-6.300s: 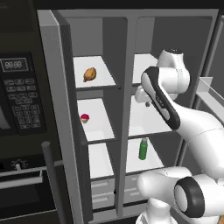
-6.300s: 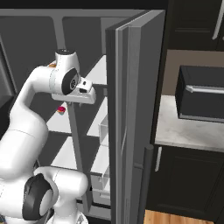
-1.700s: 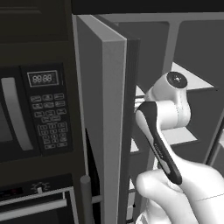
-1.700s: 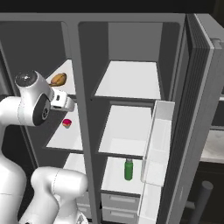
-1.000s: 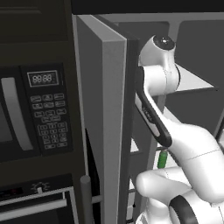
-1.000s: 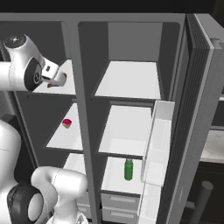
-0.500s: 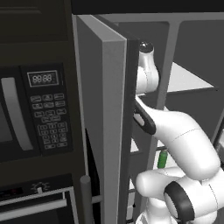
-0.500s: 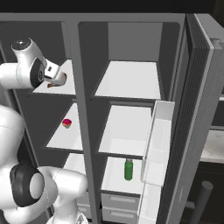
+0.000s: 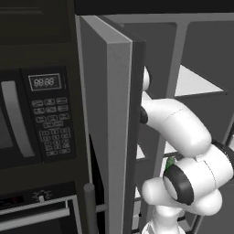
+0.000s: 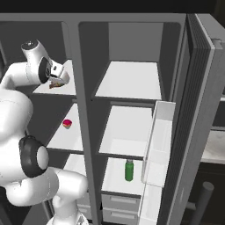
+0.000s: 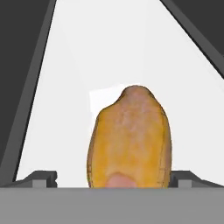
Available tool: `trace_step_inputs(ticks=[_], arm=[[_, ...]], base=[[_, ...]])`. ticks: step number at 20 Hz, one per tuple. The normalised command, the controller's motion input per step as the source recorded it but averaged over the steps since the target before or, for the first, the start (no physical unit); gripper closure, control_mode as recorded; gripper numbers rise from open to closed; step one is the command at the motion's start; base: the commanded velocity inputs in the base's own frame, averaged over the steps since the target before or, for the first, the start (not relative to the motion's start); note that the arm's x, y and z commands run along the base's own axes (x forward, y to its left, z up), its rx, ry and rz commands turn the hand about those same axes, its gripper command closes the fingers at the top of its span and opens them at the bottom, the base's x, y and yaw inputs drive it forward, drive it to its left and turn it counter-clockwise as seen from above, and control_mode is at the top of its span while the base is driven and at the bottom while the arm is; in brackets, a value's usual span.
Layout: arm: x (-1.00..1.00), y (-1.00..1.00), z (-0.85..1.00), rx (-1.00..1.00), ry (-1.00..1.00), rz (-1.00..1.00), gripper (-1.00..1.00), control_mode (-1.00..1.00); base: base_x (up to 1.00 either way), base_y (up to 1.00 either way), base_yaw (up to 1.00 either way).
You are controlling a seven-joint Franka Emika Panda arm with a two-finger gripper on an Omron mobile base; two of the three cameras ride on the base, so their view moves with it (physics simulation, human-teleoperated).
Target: Pick up the frozen chicken drumstick from the freezer, place it on any shelf in the fridge, and close the fridge and freezer doors when done.
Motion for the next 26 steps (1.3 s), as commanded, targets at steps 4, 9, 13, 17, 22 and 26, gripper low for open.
trace_step_inputs(ticks=[4, 9, 13, 17, 22, 26], arm=[[0.45, 0.0, -0.28, 0.0, 0.01, 0.0, -1.0, -1.0], [0.25, 0.0, -0.33, 0.0, 0.0, 0.0, -1.0, -1.0], [0.0, 0.0, -0.49, 0.0, 0.0, 0.0, 1.0, -1.0], [0.0, 0.0, -0.23, 0.0, -0.05, 0.0, 1.0, -1.0], [-0.12, 0.0, -0.01, 0.0, -0.05, 0.0, 1.0, -1.0], [-0.77, 0.0, 0.01, 0.0, -0.25, 0.0, 1.0, -1.0]], base=[[0.0, 0.0, 0.0], [0.0, 0.0, 0.0], [0.0, 0.0, 0.0], [0.0, 0.0, 0.0], [0.0, 0.0, 0.0], [0.0, 0.0, 0.0]])
